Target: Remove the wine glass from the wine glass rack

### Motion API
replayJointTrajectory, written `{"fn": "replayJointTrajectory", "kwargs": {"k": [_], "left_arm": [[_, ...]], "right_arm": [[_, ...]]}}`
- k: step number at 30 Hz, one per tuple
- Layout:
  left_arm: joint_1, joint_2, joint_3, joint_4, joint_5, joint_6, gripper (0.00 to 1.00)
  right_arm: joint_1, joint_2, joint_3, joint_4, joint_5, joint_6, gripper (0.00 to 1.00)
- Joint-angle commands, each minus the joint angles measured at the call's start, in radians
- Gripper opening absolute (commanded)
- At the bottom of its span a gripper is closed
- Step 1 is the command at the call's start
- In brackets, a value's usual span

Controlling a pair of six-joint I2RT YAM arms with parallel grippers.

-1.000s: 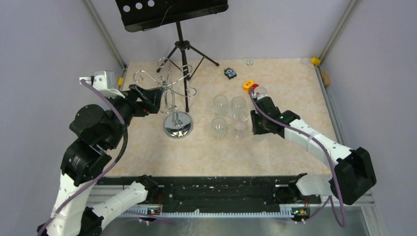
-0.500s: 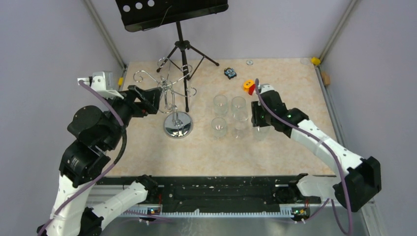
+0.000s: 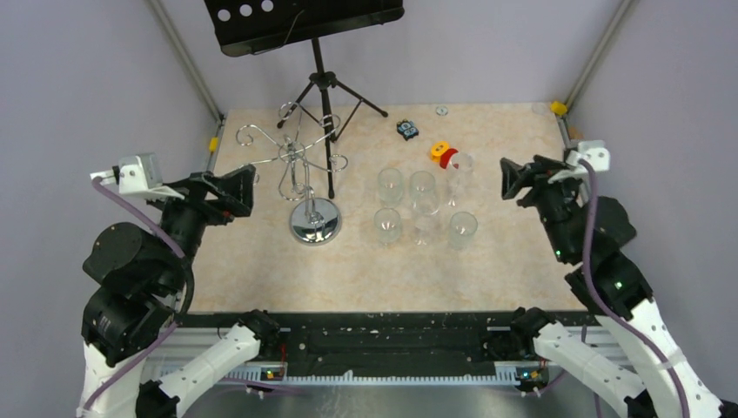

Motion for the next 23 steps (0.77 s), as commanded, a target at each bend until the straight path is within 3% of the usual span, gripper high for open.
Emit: {"fn": "replayJointTrajectory", "kwargs": {"k": [1, 11, 23], "left_arm": [[-0.001, -0.018, -0.006, -0.016, -0.068, 0.031, 0.93], [-0.001, -0.070, 0.019, -0.083, -0.112, 0.053, 0.96], [-0.002, -0.056, 0.068, -0.170, -0.188, 0.049, 0.98]], "right_arm": [[-0.010, -0.089, -0.012, 0.152, 0.119, -0.146, 0.65], [-0.010, -0.223, -0.061, 0.241, 0.209, -0.244, 0.67], [-0.010, -0.242, -0.053, 0.178, 0.271, -0.268, 0.67]]}}
